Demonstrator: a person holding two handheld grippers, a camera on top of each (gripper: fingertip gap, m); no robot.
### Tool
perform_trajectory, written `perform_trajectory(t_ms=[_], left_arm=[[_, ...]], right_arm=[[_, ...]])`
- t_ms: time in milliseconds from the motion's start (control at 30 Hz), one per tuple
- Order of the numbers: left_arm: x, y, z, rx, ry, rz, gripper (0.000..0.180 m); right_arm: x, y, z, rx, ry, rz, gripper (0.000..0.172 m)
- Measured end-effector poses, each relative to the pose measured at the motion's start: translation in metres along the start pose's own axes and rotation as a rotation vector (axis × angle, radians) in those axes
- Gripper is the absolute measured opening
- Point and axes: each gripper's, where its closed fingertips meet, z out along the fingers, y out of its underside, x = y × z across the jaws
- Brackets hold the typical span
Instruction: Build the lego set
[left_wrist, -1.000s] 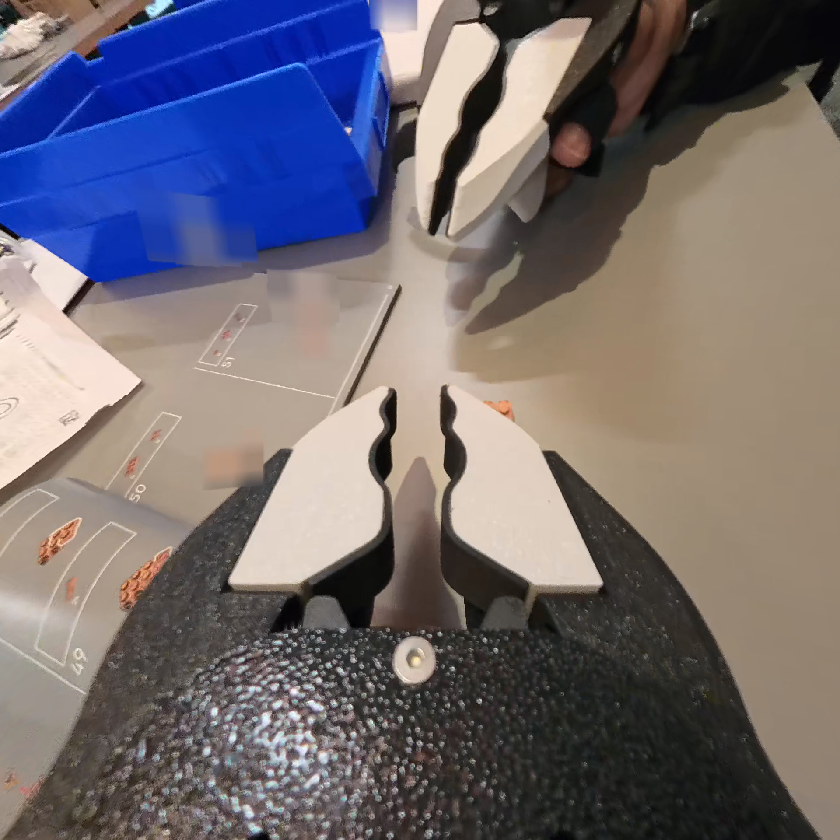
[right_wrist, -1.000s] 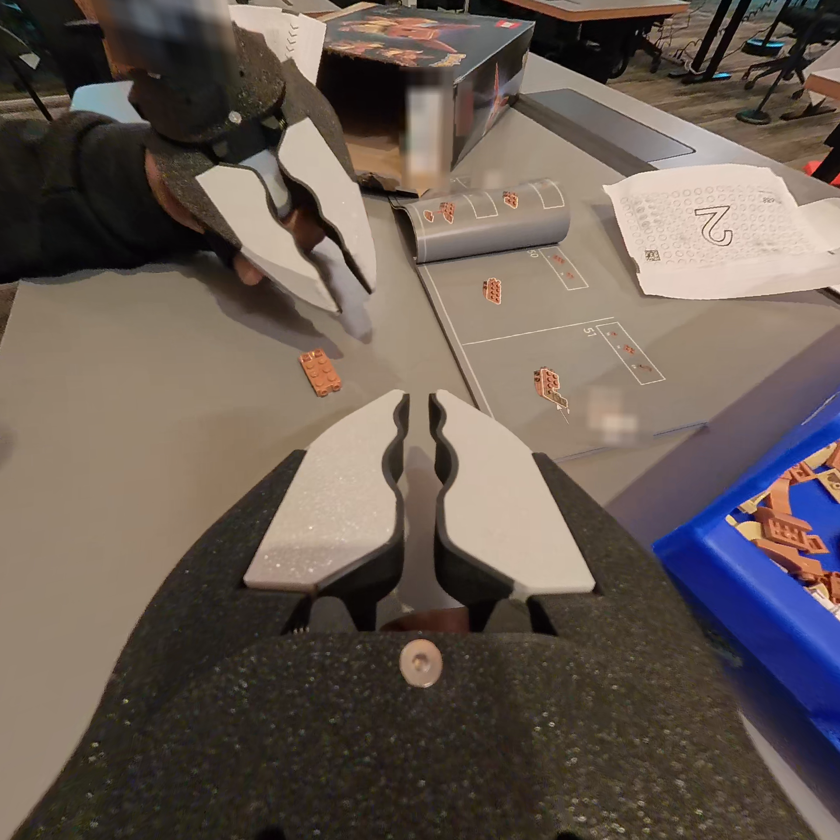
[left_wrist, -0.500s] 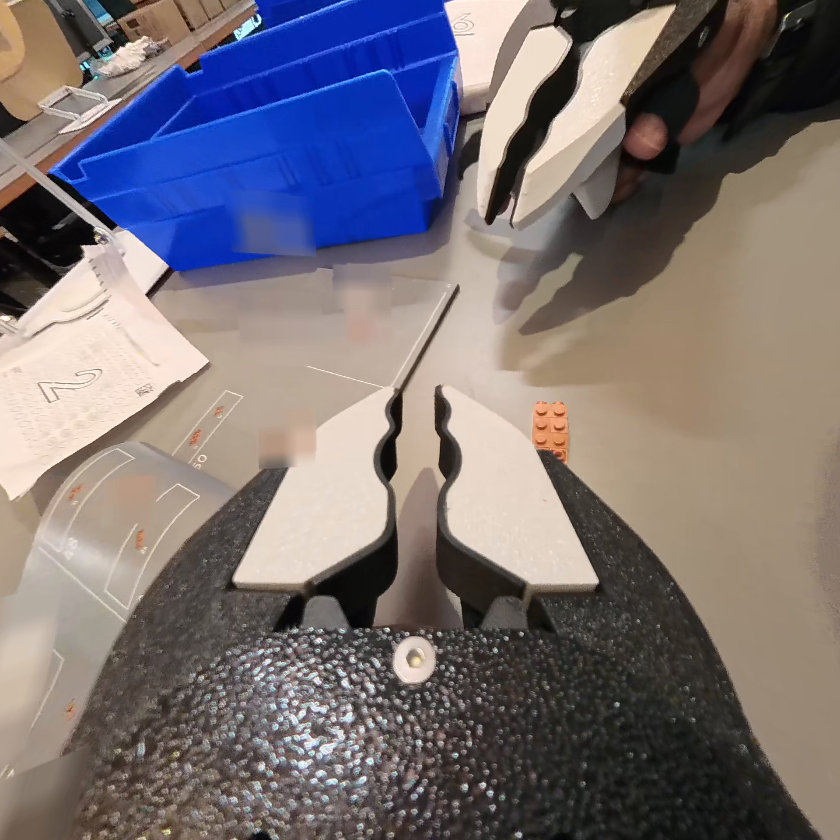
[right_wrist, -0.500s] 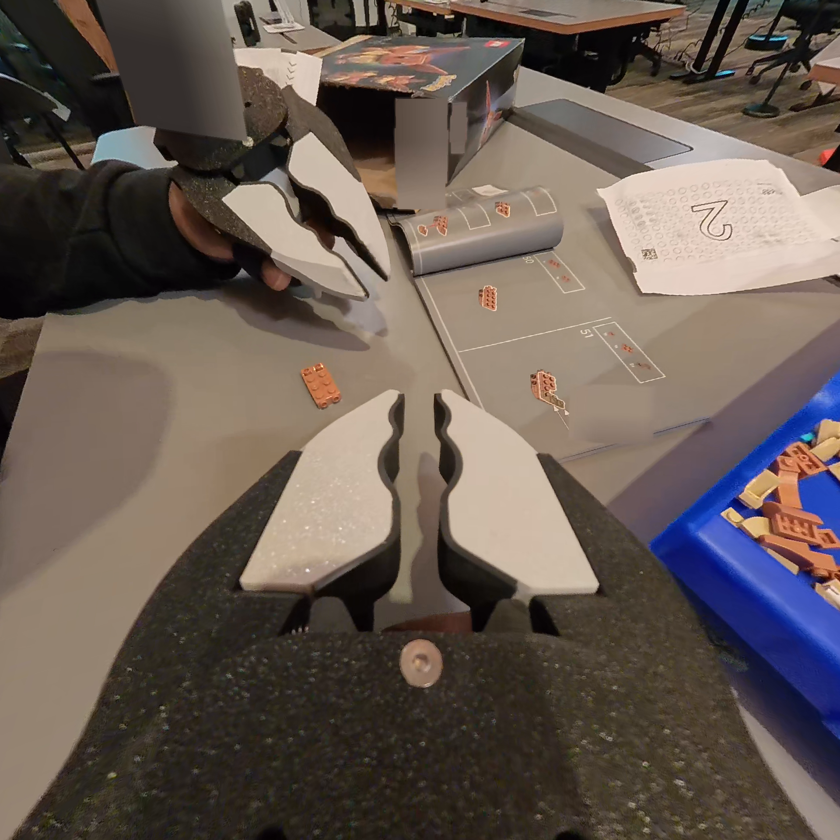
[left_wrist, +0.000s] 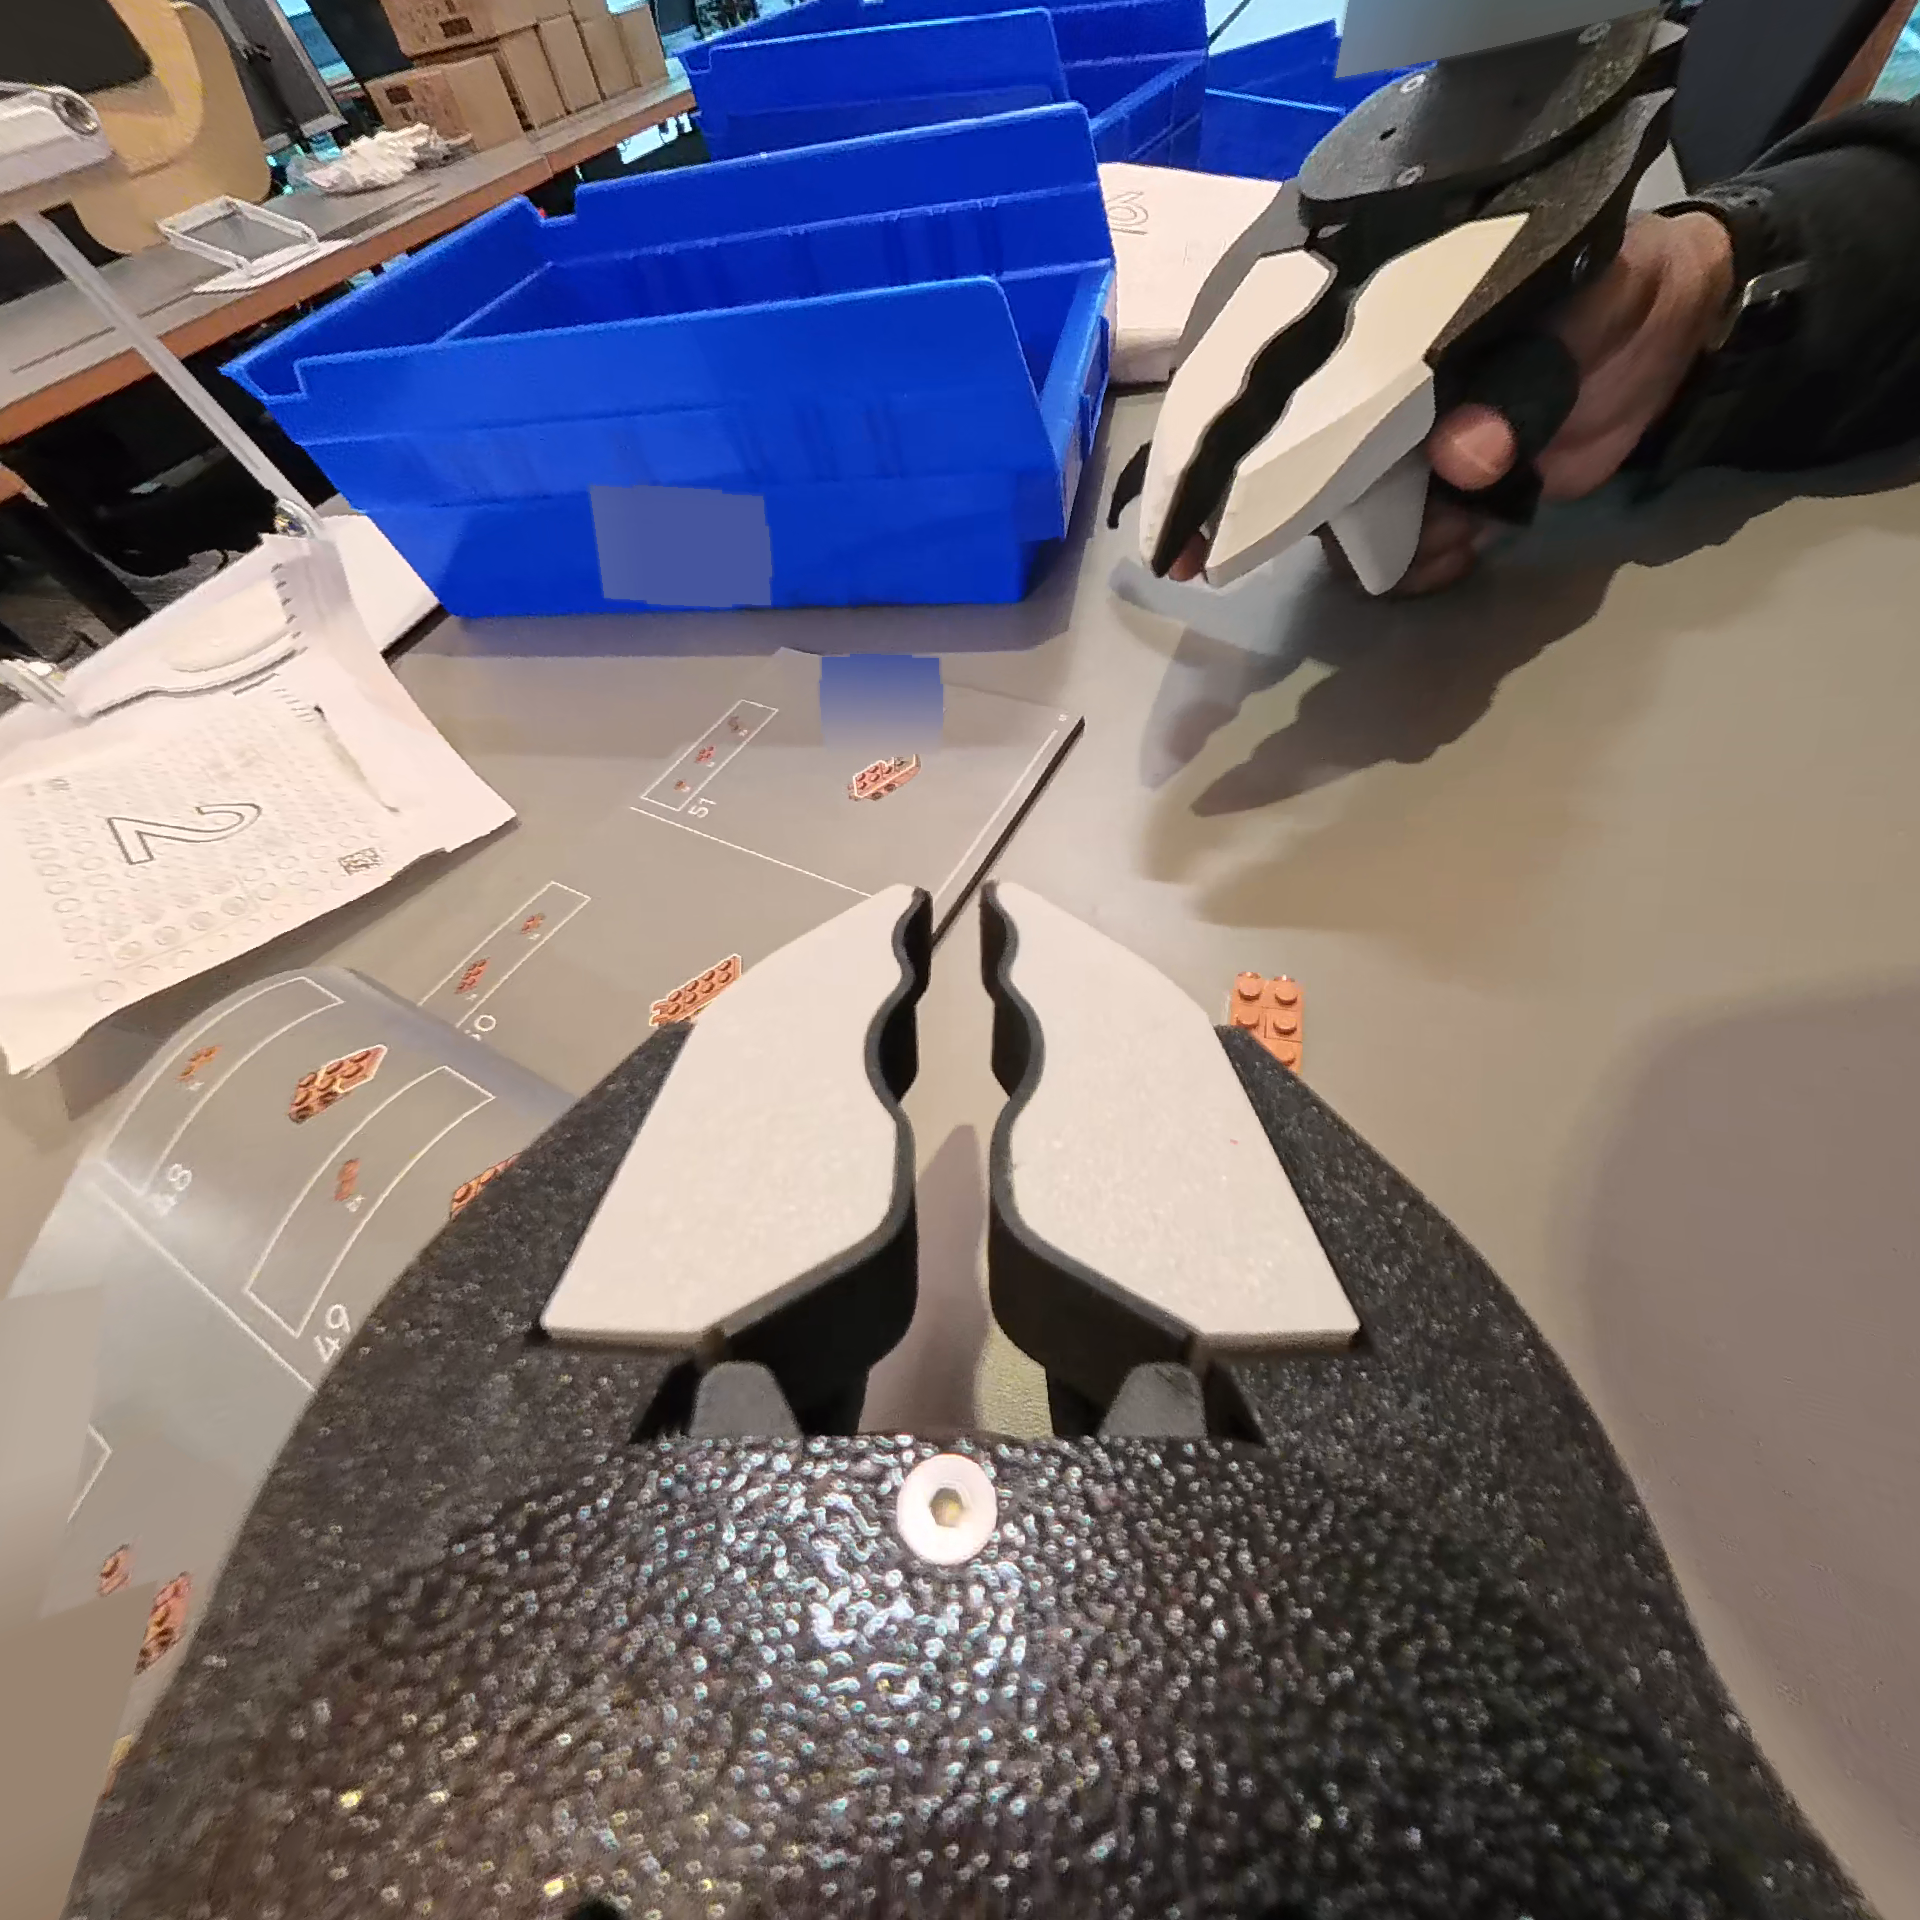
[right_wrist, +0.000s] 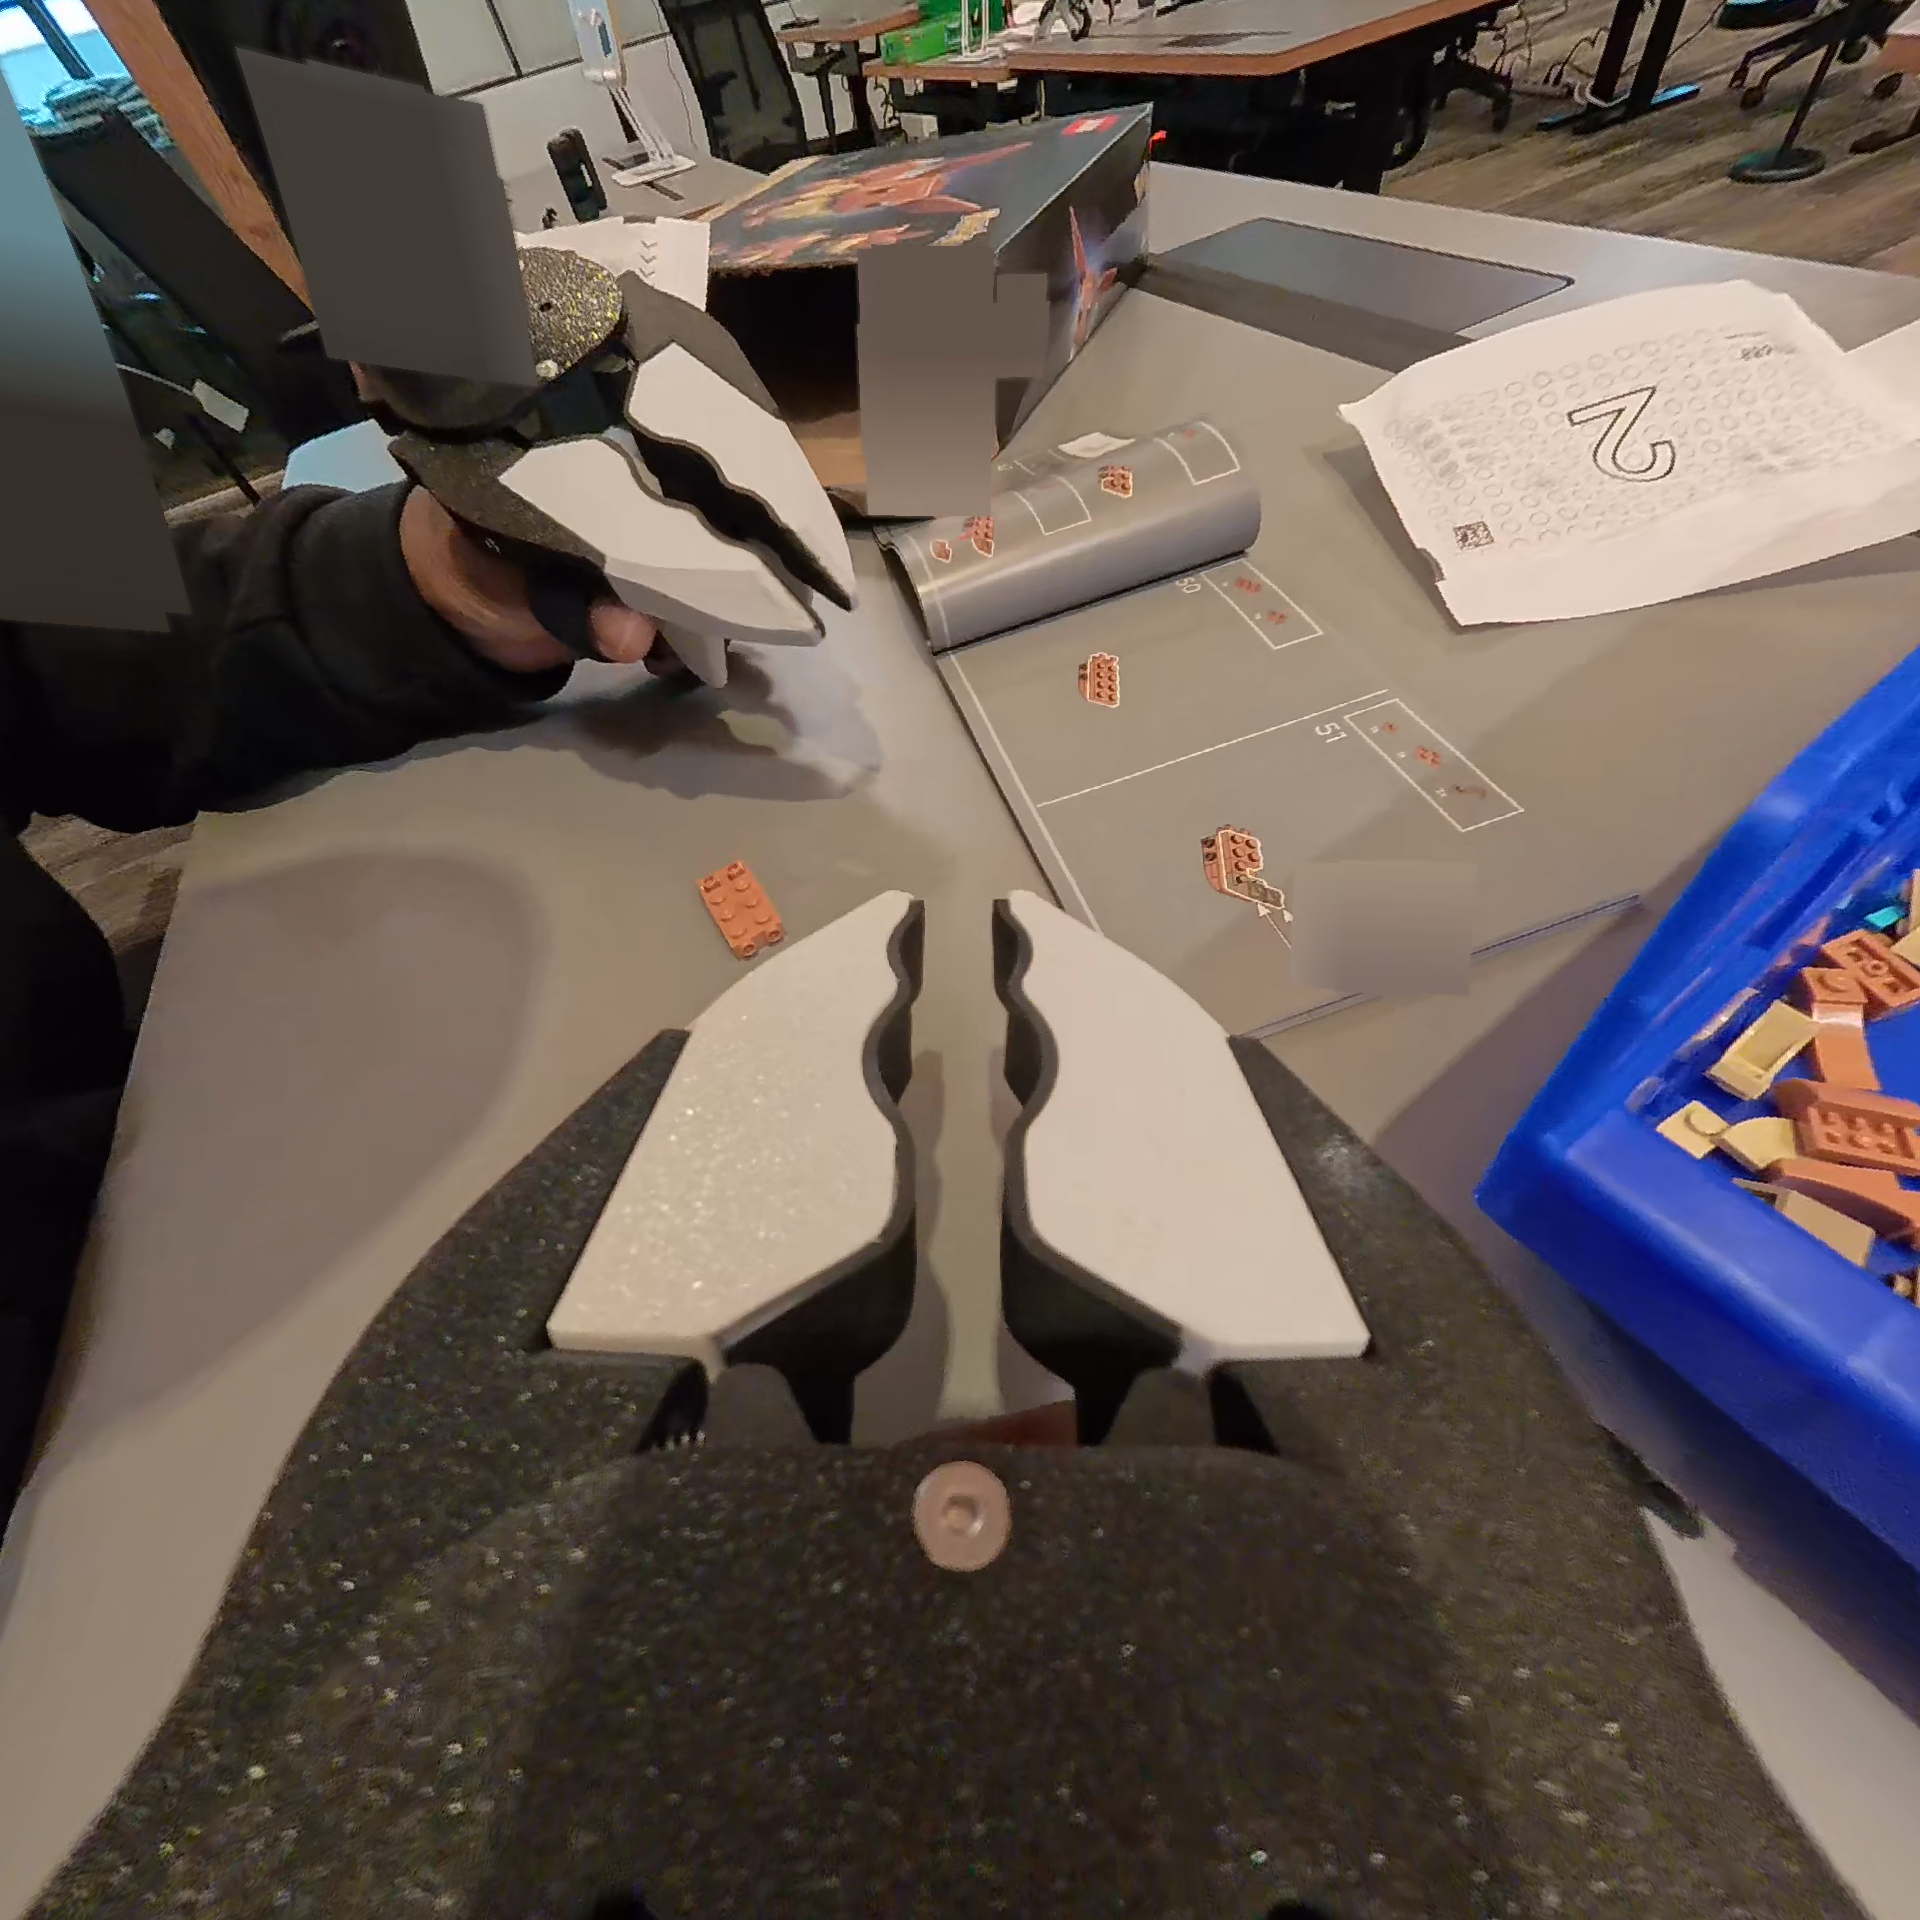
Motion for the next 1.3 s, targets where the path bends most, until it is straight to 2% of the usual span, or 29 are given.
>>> perform_trajectory(t_ms=[533,967,1300], left_arm=[[-0.005,-0.004,-0.005,0.039,-0.008,-0.052,0.000],[-0.008,-0.003,-0.005,0.029,-0.024,-0.083,0.000],[-0.004,0.001,-0.002,-0.003,-0.024,-0.058,0.000]], right_arm=[[0.001,-0.002,-0.003,0.016,0.003,0.005,0.017],[-0.010,0.001,-0.001,-0.006,0.059,-0.161,0.017],[-0.009,0.000,-0.002,0.005,0.045,-0.131,0.017]])
